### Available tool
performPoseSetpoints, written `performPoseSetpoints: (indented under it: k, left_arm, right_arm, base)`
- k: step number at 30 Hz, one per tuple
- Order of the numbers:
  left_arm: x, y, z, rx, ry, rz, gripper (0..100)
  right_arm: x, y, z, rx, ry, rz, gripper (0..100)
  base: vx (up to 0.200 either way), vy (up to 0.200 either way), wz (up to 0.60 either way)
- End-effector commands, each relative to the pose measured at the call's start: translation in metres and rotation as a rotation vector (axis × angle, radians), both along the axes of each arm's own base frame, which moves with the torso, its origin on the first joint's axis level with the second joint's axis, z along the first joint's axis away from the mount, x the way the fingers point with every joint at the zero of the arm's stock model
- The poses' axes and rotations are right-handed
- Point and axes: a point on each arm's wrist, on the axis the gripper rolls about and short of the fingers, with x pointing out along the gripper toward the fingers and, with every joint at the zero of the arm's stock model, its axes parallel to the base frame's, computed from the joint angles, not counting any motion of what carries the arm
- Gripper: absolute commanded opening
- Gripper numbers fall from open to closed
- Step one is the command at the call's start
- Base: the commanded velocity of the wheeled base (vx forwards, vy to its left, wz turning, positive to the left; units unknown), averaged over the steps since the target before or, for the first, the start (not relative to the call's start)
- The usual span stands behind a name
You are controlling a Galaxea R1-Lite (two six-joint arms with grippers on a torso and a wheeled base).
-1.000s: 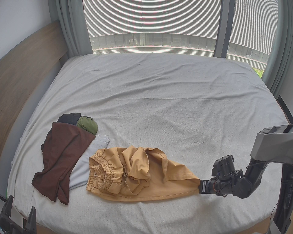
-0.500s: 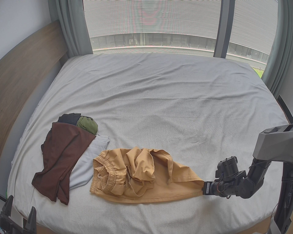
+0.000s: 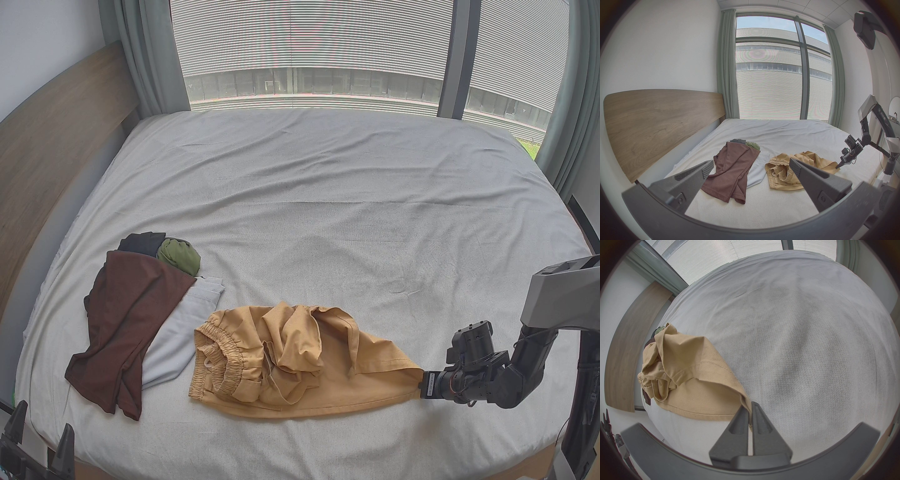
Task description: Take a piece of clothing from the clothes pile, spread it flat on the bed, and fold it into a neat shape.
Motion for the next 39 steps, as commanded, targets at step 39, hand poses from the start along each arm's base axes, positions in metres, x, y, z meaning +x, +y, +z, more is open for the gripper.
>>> performPoseSetpoints:
  k: [39]
  left_arm:
    - [0.000,0.000,-0.005,-0.002,0.004,0.001,100]
  right_arm:
    - [-0.008,-0.016,-0.008,-0.030,0.029,0.004,0]
  base:
    - [0.000,0.000,0.00]
